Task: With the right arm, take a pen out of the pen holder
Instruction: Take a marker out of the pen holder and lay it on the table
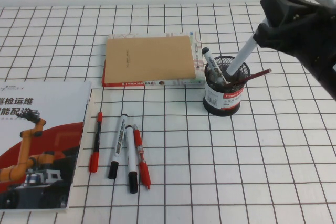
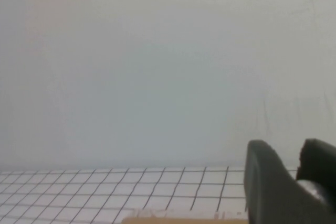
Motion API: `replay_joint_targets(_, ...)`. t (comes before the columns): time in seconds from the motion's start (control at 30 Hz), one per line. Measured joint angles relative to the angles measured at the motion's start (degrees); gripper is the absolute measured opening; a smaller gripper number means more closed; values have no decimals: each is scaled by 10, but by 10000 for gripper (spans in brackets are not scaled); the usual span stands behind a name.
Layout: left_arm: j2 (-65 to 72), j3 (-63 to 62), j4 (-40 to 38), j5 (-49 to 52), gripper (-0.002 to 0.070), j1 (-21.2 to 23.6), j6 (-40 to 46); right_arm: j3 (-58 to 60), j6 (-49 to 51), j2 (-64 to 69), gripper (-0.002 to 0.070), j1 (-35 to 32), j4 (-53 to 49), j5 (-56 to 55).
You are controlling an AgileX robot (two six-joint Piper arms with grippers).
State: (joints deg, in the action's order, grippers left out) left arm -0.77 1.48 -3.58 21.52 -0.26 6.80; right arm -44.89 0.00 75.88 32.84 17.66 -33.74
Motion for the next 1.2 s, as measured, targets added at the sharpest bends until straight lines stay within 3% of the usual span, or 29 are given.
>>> replay_joint_targets(0.13, 0, 0, 0, 0, -4, 0, 0, -2, 0, -71, 101, 0, -5, 122)
replay_joint_targets(0.27, 0, 0, 0, 0, -4, 0, 0, -44, 0, -115, 101, 0, -7, 318)
replay_joint_targets(0.4, 0, 0, 0, 0, -4, 0, 0, -122, 7, -106, 101, 0, -11, 532)
replay_joint_targets(0.53, 0, 0, 0, 0, -4, 0, 0, -170, 40, -68, 101, 0, -12, 668)
replay_joint_targets(0.9, 0, 0, 0, 0, -4, 0, 0, -214, 56, 93, 101, 20, 68, 728)
replay_joint_targets(1.2, 0, 0, 0, 0, -4, 0, 0, -359, 56, 248, 100, 51, 72, 767)
